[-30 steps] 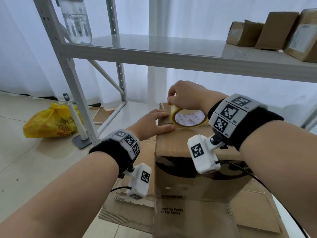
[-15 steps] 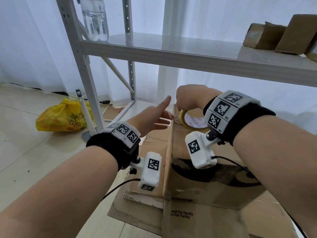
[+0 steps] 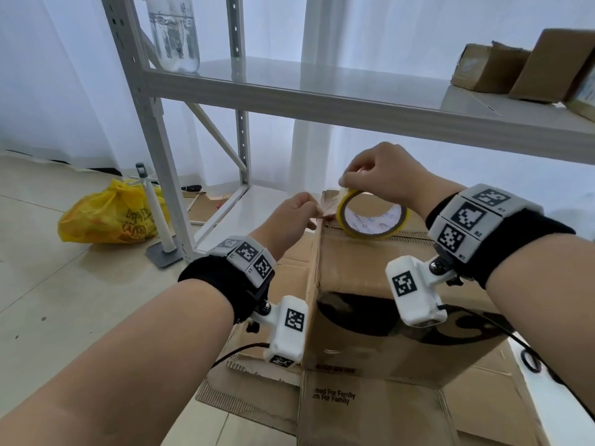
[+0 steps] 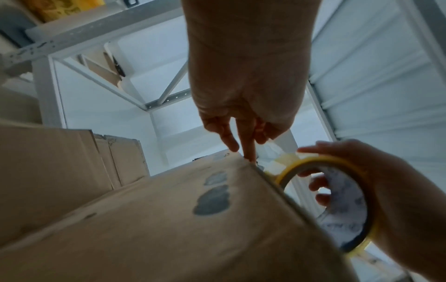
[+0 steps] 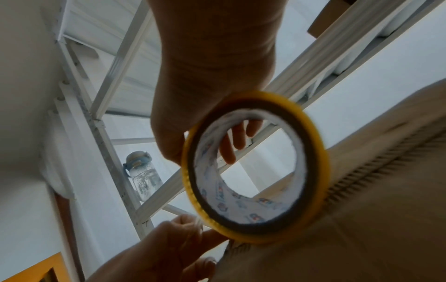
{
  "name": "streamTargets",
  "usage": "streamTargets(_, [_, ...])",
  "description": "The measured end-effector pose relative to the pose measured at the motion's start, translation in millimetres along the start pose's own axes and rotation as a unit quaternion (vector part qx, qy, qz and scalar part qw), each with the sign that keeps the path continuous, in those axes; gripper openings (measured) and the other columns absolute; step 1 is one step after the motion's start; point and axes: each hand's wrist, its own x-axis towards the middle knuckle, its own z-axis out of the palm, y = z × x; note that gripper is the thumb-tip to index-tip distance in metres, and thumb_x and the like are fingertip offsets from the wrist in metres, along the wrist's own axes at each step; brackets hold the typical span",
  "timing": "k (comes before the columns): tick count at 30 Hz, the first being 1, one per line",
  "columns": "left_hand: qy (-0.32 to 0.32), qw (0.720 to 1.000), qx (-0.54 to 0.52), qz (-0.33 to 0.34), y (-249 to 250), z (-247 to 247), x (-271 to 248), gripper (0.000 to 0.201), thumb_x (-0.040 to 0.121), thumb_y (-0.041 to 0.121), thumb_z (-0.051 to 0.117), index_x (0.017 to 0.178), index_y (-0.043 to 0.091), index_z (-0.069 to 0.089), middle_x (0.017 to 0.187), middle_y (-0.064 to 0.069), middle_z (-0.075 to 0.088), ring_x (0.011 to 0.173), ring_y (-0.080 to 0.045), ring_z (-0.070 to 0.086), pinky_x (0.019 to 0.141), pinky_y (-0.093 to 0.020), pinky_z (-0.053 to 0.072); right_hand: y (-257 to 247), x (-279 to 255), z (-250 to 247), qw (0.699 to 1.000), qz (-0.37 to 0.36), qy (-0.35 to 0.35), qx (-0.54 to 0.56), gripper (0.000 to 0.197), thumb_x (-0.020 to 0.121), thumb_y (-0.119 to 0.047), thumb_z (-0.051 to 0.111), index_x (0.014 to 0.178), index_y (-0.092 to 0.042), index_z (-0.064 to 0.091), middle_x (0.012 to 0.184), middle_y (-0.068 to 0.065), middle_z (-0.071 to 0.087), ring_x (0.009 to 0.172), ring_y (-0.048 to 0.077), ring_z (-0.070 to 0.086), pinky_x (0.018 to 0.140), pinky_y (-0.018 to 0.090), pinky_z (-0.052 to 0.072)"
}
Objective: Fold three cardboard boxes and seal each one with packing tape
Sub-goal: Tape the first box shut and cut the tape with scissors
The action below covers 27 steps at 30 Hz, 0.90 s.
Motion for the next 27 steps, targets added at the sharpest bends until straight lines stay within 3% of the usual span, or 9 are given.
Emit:
streamTargets(3, [0.016,0.999,0.024,0.029,-1.9,0.8,-1.0,0.022,0.096,0.009,0.040,0.076,0.017,0.046,0.094,-0.006,0.063,0.074,-0.010,0.050,0.052,-0.004,0.039,8.9,-11.3,8.1,0.997,-0.005,-0.006,0.080,0.030,0.084,-0.046,0.065,0.104,-0.024,0.072,0.107,-0.008,0.067,0.100,0.010,0.057,0.084,0.025,0.044])
streamTargets(6, [0.017,0.999,0.033,0.039,-1.6,4.2,-1.8,0.020,0.097,0.010,0.039,0.078,0.016,0.045,0.095,-0.006,0.062,0.076,-0.010,0.052,0.060,-0.012,0.042,9.5,-12.9,9.4,0.995,-0.004,0.012,0.098,0.026,0.087,-0.041,0.064,0.104,-0.024,0.072,0.111,-0.007,0.067,0.102,0.010,0.056,0.082,0.023,0.040])
streamTargets(9, [0.025,0.998,0.044,0.030,-2.0,8.8,-1.1,0.020,0.098,0.012,0.036,0.081,0.016,0.045,0.088,-0.002,0.057,0.077,-0.015,0.053,0.061,-0.019,0.040,1.9,-9.3,7.2,0.999,0.011,0.013,0.032,0.020,0.087,-0.039,0.059,0.098,-0.029,0.073,0.105,-0.010,0.069,0.097,0.011,0.058,0.077,0.028,0.042])
streamTargets(12, [0.067,0.998,-0.022,0.001,1.7,5.9,1.3,0.020,0.097,0.009,0.035,0.080,0.012,0.047,0.077,-0.005,0.062,0.069,-0.017,0.056,0.063,-0.027,0.044,-7.2,-9.2,2.8,0.998,0.022,-0.006,-0.063,0.025,0.088,-0.040,0.055,0.100,-0.029,0.073,0.100,-0.009,0.068,0.088,0.013,0.058,0.070,0.029,0.042])
streamTargets(16, [0.084,0.996,-0.009,-0.014,14.0,-9.9,8.1,0.025,0.094,0.006,0.037,0.073,0.009,0.050,0.064,-0.007,0.056,0.057,-0.018,0.050,0.055,-0.027,0.042,-14.6,-6.2,-1.9,0.977,0.016,-0.061,-0.206,0.029,0.092,-0.041,0.051,0.109,-0.027,0.069,0.103,-0.004,0.067,0.089,0.018,0.059,0.067,0.031,0.039])
streamTargets(22, [0.100,0.991,-0.007,-0.084,16.8,-13.7,5.5,0.030,0.094,0.005,0.038,0.066,0.008,0.048,0.059,-0.007,0.048,0.051,-0.019,0.042,0.050,-0.026,0.036,-25.0,1.2,-0.4,0.940,0.013,-0.133,-0.313,0.032,0.095,-0.034,0.043,0.115,-0.020,0.064,0.105,0.000,0.064,0.095,0.022,0.060,0.070,0.033,0.041])
streamTargets(25, [0.103,0.988,-0.018,-0.116,18.1,-9.3,4.5,0.031,0.094,0.004,0.038,0.064,0.009,0.045,0.059,-0.008,0.044,0.049,-0.019,0.040,0.048,-0.025,0.034,-23.3,1.9,1.9,0.931,0.023,-0.165,-0.325,0.037,0.095,-0.034,0.038,0.121,-0.021,0.061,0.115,0.001,0.063,0.103,0.024,0.058,0.073,0.034,0.041])
streamTargets(27, [0.106,0.986,-0.010,-0.128,17.3,-7.4,3.7,0.030,0.094,0.004,0.036,0.065,0.009,0.043,0.058,-0.008,0.043,0.049,-0.020,0.041,0.048,-0.025,0.034,-22.7,1.4,-1.1,0.932,0.022,-0.176,-0.316,0.039,0.097,-0.035,0.035,0.127,-0.024,0.057,0.128,0.001,0.058,0.114,0.025,0.054,0.083,0.037,0.042])
